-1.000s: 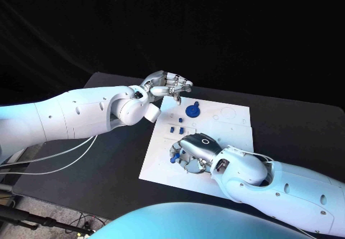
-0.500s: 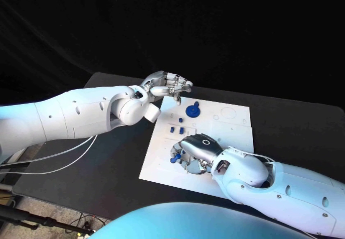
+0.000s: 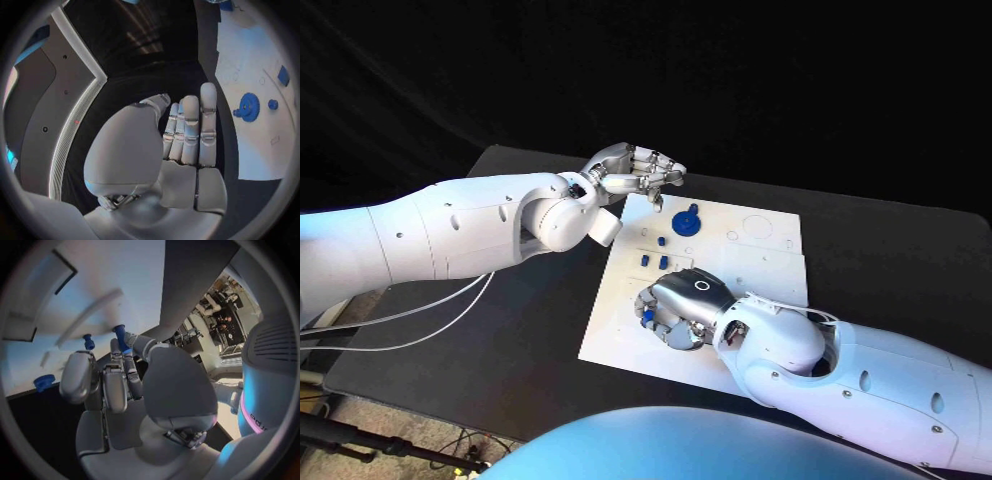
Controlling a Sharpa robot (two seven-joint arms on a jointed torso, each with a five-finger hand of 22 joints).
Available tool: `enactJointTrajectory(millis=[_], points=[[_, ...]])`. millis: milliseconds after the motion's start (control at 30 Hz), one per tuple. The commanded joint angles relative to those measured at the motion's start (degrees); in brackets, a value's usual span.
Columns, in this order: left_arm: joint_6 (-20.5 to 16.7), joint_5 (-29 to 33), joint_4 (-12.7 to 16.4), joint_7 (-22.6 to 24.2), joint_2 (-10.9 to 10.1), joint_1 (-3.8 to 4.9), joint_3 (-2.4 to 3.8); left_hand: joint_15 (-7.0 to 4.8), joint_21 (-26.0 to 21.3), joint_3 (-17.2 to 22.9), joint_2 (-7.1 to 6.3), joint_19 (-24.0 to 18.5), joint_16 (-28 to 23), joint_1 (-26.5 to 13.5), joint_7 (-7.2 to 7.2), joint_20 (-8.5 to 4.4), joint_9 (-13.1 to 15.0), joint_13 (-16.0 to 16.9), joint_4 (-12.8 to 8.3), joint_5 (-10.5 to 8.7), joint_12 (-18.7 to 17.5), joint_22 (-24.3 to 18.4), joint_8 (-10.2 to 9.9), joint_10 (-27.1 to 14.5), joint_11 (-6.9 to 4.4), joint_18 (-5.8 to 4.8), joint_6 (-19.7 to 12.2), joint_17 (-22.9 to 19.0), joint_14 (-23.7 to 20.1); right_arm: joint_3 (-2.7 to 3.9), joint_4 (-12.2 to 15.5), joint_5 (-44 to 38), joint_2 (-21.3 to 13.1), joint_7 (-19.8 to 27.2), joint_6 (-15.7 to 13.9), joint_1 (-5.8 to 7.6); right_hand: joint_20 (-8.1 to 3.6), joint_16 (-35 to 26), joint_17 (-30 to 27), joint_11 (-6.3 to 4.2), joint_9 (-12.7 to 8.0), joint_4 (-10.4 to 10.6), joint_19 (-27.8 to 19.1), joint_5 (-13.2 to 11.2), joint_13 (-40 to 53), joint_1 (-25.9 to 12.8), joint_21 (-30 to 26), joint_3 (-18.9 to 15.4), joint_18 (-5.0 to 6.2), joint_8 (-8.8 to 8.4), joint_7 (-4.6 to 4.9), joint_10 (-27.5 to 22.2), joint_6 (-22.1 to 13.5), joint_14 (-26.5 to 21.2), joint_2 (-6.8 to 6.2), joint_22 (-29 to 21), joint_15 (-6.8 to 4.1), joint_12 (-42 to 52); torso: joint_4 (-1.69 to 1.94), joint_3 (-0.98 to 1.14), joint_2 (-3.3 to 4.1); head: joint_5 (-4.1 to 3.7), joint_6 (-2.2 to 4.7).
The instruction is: Assemble the parts on the task board
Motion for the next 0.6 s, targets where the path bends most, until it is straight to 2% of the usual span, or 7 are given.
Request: enactJointTrajectory(millis=[33, 233, 400, 500, 533, 600], points=[[1.2, 0.3, 0.2, 0.0, 0.0, 0.07, 0.05, 0.36, -0.3, 0.0, 0.09, 0.3, 0.3, -0.7, 0.07, -0.01, 0.1, 0.1, 0.0, -0.27, 0.4, -0.1, -0.1, -0.3, -0.01, 0.34, -0.5, 0.0, -0.1, -0.22, 0.1, -1.7, 0.1, -0.8, 2.2, -0.19, 0.12, 0.2, 2.1, -1.73, 0.0, 0.1, -0.3, -0.1, 1.2, -0.7, -0.3, -0.4, -0.01, -0.56, -0.10, 1.2, -0.7, 3.1, -0.36, -0.1, 0.46, -0.3, -0.01, 0.02, 0.00, 0.02, 0.00], [1.3, 0.3, 0.2, -0.1, -0.1, 0.07, 0.05, 0.36, -0.3, 0.0, 0.09, 0.3, 0.3, -0.7, 0.07, -0.01, 0.1, 0.1, 0.0, -0.27, 0.4, -0.1, -0.1, -0.3, -0.01, 0.34, -0.5, 0.0, -0.1, -0.25, 0.2, -1.8, 0.1, -0.6, 1.4, -0.19, 0.69, -0.4, 1.1, -0.83, 0.2, 0.7, -1.0, 0.5, 1.5, -1.9, -2.1, -1.3, 0.28, -1.39, 0.00, -2.6, -2.2, 2.7, -1.64, -1.4, 1.22, -0.4, -0.05, 0.06, 0.01, 0.03, 0.00], [1.3, 0.3, 0.2, -0.2, -0.1, 0.07, 0.05, 0.36, -0.3, 0.0, 0.09, 0.3, 0.3, -0.7, 0.07, -0.01, 0.1, 0.1, 0.0, -0.27, 0.4, -0.1, -0.1, -0.3, -0.01, 0.34, -0.5, 0.0, -0.1, -0.26, 0.2, -1.7, -0.1, -0.6, 0.1, -0.19, 1.93, -1.8, -1.2, 0.70, -0.1, 1.3, -3.0, 1.2, 2.6, -2.6, -7.3, -2.6, 1.23, -4.12, -0.07, -9.4, -7.2, 1.3, -3.00, -5.4, 2.60, 1.7, -0.06, 0.09, -0.02, -0.03, 0.00], [1.3, 0.3, 0.2, -0.2, -0.2, 0.07, 0.04, 0.36, -0.3, 0.0, 0.09, 0.3, 0.3, -0.7, 0.07, -0.01, 0.1, 0.1, 0.0, -0.27, 0.4, -0.1, -0.1, -0.3, -0.01, 0.34, -0.5, 0.0, -0.1, -0.26, 0.4, -1.6, -0.4, -0.6, -1.2, -0.19, 2.63, -2.3, -2.3, 1.23, 0.5, 1.6, -4.3, 1.2, 4.0, -2.6, -10.7, -4.0, 1.87, -5.12, -1.05, -14.8, -11.0, 0.2, -3.56, -7.9, 3.08, 5.1, -0.06, 0.09, -0.02, -0.09, 0.00], [1.3, 0.3, 0.2, -0.2, -0.2, 0.07, 0.04, 0.36, -0.3, 0.0, 0.09, 0.3, 0.3, -0.7, 0.07, -0.01, 0.1, 0.1, 0.0, -0.27, 0.4, -0.1, -0.1, -0.3, -0.01, 0.34, -0.5, 0.0, -0.1, -0.26, 0.4, -1.6, -0.5, -0.6, -1.7, -0.19, 2.67, -2.5, -2.6, 1.29, 0.6, 1.6, -4.6, 1.3, 4.1, -2.6, -11.6, -4.2, 2.04, -5.20, -1.09, -15.8, -11.6, 0.0, -3.71, -8.6, 3.17, 5.5, -0.07, 0.10, -0.02, -0.11, 0.00], [1.3, 0.3, 0.2, -0.2, -0.2, 0.07, 0.04, 0.36, -0.3, 0.0, 0.09, 0.3, 0.3, -0.7, 0.07, -0.01, 0.1, 0.1, 0.0, -0.27, 0.4, -0.1, -0.1, -0.3, -0.01, 0.34, -0.5, 0.0, -0.1, -0.26, 0.5, -1.3, -0.8, -0.5, -2.9, -0.19, 2.97, -2.9, -3.7, 1.50, 1.8, 2.2, -5.4, 1.3, 5.3, -2.5, -13.5, -5.9, 2.36, -4.13, -1.63, -20.0, -14.5, -0.9, -3.80, -9.9, 3.41, 9.1, -0.05, 0.10, -0.01, -0.22, 0.00]])
